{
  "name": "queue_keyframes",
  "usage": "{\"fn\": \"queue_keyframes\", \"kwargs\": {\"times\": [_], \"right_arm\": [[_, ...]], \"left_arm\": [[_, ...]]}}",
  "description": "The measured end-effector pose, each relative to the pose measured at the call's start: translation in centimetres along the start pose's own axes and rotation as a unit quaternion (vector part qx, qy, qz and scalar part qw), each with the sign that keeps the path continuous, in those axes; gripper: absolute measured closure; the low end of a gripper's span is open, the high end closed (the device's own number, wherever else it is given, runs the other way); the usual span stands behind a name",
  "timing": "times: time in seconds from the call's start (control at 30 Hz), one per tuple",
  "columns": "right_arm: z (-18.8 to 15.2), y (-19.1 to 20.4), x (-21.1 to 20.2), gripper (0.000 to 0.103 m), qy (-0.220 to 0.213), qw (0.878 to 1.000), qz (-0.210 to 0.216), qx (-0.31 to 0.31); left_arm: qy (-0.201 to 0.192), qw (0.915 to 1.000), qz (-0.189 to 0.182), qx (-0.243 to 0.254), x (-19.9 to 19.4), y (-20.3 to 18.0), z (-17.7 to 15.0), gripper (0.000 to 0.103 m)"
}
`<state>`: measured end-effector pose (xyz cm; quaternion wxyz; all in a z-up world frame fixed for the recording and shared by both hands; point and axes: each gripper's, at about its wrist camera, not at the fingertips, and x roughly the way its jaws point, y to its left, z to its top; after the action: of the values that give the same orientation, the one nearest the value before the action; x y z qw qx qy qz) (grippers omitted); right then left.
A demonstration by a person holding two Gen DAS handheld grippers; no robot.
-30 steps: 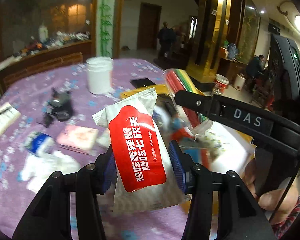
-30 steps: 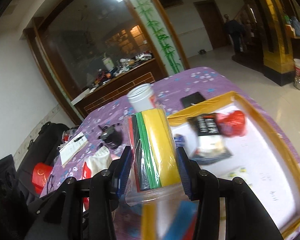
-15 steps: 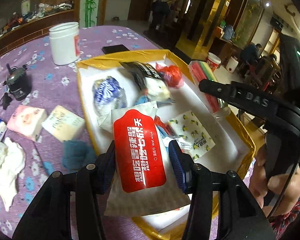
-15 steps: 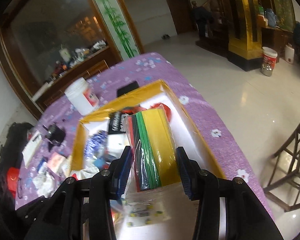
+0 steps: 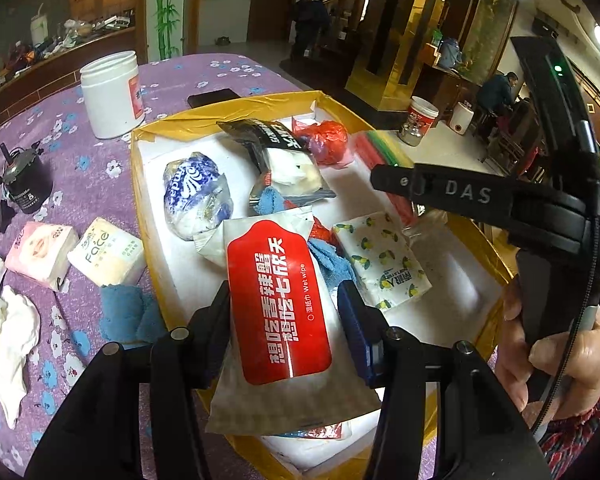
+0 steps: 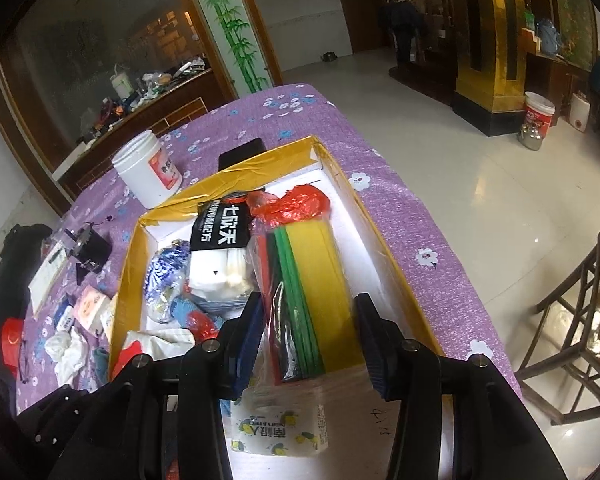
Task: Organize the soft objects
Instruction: 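Lower both packs into the box and open both grippers, then grasp the white cloth on the table with the left gripper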
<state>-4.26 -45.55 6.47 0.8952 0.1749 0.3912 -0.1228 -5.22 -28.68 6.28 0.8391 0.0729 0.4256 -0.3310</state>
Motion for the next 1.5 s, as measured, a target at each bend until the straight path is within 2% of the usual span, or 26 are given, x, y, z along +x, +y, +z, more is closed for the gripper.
{"fn": "queue_keyframes", "kwargs": {"times": [0.27, 0.37, 0.43, 0.53, 0.73, 1.03, 1.23, 1.5], "right_arm": [[-0.1, 0.4, -0.9, 0.052, -0.013, 1.0, 0.005, -0.001], [-0.2, 0.6, -1.6, 0.052, -0.02, 1.0, 0.015, 0.0], [-0.2, 0.7, -2.2, 0.051, -0.027, 0.999, 0.024, 0.001], [-0.4, 1.1, -3.3, 0.048, -0.039, 0.998, 0.048, 0.002], [-1.1, 3.3, -4.9, 0.046, -0.051, 0.996, 0.068, -0.018], [-2.4, 7.7, -5.0, 0.046, -0.041, 0.994, 0.088, -0.056], [-3.5, 10.2, -5.0, 0.046, -0.033, 0.991, 0.099, -0.084], [-5.7, 14.5, -4.6, 0.046, -0.018, 0.984, 0.121, -0.132]], "left_arm": [[0.005, 0.9998, -0.015, -0.009, -0.3, 0.3, 0.3, 0.053], [0.002, 0.9995, -0.026, -0.016, -0.9, 0.4, 0.4, 0.051], [-0.004, 0.9995, -0.029, -0.014, -1.6, 0.3, 0.4, 0.046], [-0.016, 0.9993, -0.031, -0.011, -2.6, 0.2, 0.4, 0.045], [-0.025, 0.9989, -0.036, -0.014, -4.1, 1.0, 0.0, 0.045], [-0.038, 0.9979, -0.032, -0.042, -5.8, 4.4, -1.0, 0.045], [-0.053, 0.9964, -0.014, -0.065, -7.2, 7.5, -2.1, 0.045], [-0.063, 0.9901, 0.019, -0.124, -9.1, 14.4, -4.2, 0.045]]}}
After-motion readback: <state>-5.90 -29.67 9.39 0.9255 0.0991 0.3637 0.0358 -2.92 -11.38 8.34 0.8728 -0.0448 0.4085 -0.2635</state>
